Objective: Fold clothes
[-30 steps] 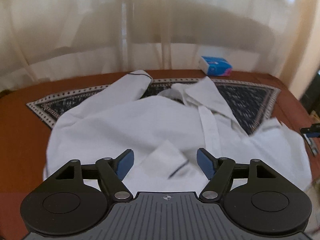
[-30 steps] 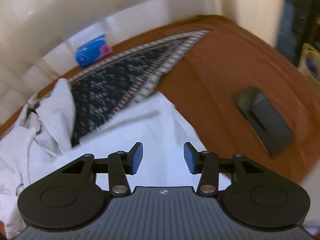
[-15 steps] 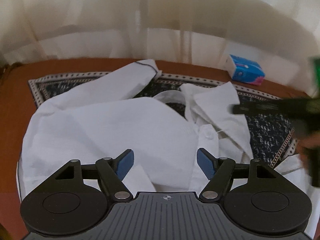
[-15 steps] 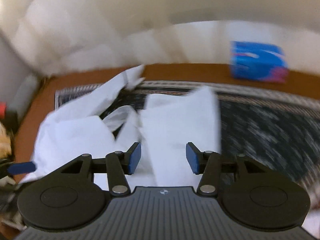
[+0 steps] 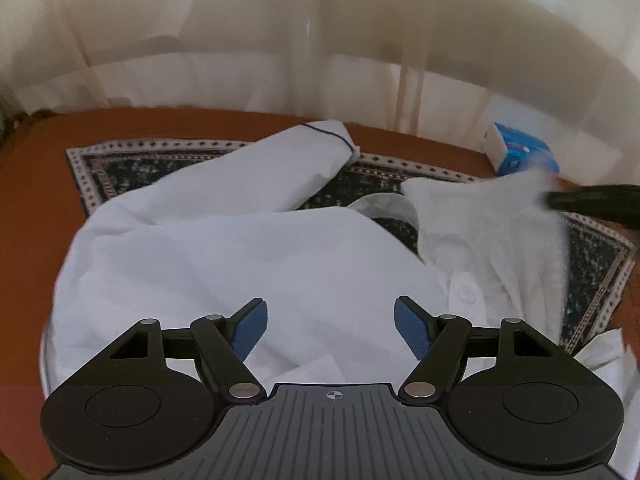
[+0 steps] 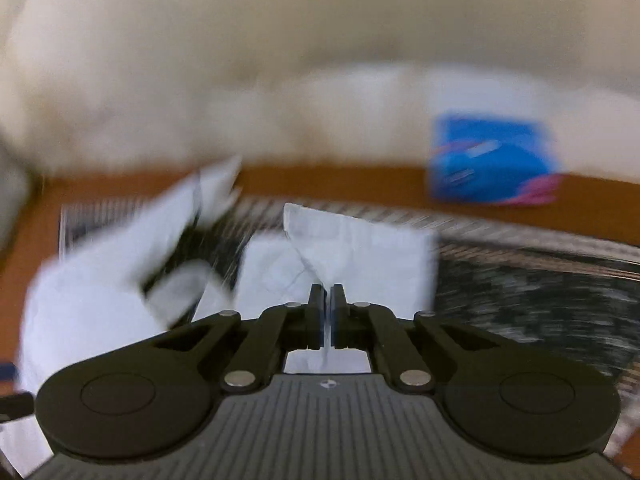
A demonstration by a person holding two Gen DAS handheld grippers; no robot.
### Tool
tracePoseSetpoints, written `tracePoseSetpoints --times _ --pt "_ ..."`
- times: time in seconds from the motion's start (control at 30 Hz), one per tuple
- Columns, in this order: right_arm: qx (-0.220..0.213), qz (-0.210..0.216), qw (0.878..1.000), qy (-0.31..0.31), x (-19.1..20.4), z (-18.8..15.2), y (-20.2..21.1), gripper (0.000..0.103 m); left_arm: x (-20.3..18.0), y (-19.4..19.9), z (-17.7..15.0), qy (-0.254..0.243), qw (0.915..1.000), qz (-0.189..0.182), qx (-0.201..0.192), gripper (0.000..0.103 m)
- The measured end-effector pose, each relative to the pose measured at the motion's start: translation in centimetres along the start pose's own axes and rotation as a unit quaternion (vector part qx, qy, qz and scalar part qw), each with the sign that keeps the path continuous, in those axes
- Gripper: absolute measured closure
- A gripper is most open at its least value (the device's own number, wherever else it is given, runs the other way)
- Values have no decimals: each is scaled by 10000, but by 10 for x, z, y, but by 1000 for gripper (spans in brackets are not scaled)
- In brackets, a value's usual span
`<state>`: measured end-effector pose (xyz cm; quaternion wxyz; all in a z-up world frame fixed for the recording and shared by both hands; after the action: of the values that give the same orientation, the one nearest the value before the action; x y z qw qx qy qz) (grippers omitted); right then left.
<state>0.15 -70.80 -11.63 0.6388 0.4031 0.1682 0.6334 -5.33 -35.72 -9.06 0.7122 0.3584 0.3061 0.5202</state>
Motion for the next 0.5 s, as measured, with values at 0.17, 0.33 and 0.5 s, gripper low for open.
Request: tracePoseSetpoints --times 0.17,0.33,0.5 --pt "-615 -606 9863 -1408 -117 -27 96 102 -15 -14 7 -314 9995 -80 57 21" --pt "-136 -1250 9576 -2592 -194 -117 131 102 -33 -35 0 -599 9978 -190 216 21" --pt "333 -1175 9309 -3442 -210 -173 134 95 -51 -46 -3 -947 9947 -201 353 21"
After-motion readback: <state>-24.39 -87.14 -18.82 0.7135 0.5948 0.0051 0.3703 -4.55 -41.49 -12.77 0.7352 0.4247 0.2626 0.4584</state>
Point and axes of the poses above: each gripper's, at about its wrist camera, not at the fingertips, and y roughly against the way its jaws point, x to its left, z to its top, the point moved 2 cm from there along -y, roughly the way its jaws point, and after that the axes turned 3 degrees about -y, right-handed, at the moved point
